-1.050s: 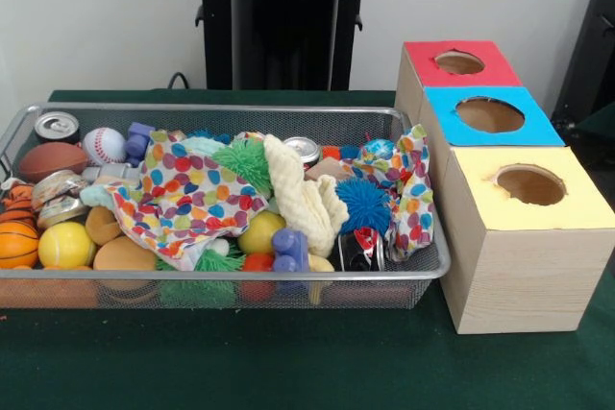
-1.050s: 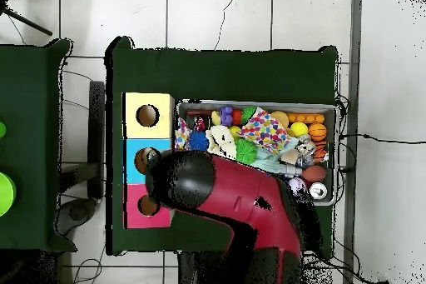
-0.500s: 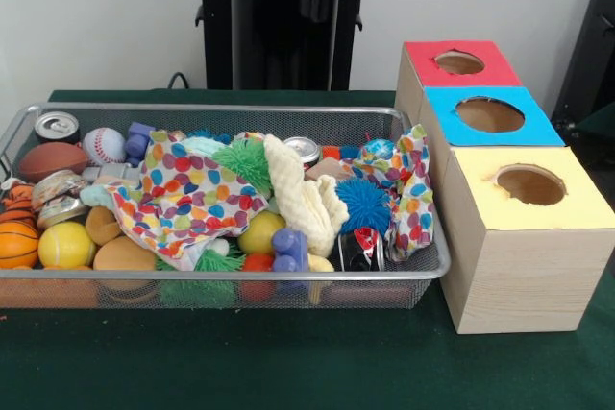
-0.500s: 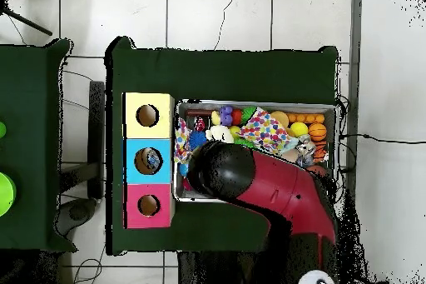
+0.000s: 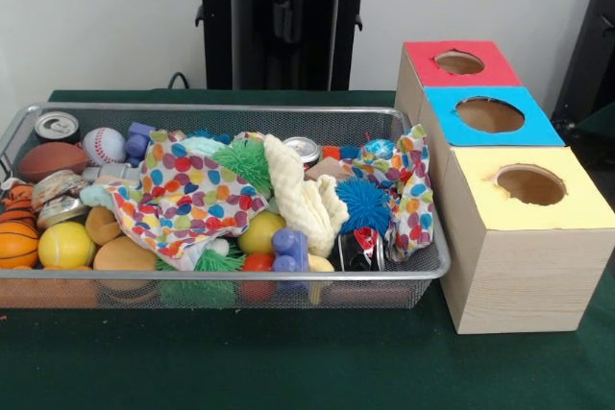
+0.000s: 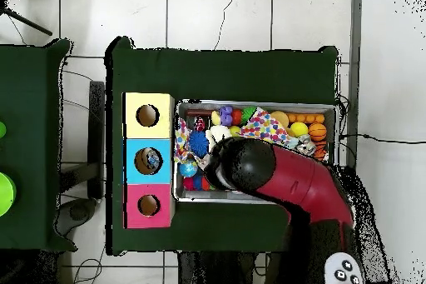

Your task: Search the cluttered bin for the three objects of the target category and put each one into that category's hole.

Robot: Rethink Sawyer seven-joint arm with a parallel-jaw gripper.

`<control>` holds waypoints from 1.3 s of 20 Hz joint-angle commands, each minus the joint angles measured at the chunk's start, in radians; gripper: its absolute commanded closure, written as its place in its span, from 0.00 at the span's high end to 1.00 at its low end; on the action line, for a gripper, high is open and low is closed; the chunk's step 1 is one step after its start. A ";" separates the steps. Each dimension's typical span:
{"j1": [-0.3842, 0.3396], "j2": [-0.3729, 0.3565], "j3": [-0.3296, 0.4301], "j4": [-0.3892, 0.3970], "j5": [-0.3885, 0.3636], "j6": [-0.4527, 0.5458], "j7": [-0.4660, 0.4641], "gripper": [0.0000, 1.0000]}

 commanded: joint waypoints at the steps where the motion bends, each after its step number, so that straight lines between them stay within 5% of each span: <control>1: -0.095 0.059 0.165 0.013 -0.078 -0.049 -0.228 0.00; 7: -0.155 0.070 0.225 0.017 -0.129 -0.078 -0.225 0.00; 26: -0.235 0.222 0.403 -0.239 -0.274 0.092 -0.274 0.00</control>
